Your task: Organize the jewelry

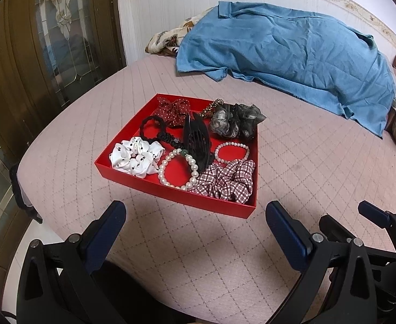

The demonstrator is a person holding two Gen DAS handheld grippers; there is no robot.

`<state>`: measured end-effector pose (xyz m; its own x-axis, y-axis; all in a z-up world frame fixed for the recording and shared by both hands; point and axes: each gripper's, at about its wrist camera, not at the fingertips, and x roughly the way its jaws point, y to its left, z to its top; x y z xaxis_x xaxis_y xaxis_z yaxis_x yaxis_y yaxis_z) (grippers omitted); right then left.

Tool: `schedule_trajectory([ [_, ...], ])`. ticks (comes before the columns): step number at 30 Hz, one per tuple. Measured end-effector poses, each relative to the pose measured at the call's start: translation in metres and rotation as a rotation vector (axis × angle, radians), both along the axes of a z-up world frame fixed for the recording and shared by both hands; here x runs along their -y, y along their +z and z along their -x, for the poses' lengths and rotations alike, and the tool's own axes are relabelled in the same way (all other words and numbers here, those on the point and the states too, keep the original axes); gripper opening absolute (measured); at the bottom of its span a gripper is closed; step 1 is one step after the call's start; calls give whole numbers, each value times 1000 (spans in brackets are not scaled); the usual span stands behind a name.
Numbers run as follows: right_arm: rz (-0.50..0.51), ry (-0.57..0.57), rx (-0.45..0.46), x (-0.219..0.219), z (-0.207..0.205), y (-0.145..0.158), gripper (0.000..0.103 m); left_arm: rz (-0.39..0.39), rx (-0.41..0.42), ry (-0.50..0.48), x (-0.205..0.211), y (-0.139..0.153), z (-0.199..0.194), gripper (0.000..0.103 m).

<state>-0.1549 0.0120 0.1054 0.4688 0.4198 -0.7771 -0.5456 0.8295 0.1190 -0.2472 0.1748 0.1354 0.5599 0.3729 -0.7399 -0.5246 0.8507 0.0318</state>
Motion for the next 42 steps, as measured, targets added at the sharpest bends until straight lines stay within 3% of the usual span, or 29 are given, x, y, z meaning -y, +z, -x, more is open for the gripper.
schedule_trajectory([
  [42, -5, 8, 8, -1, 0, 0, 87, 1, -12, 3, -2, -3, -1, 103],
])
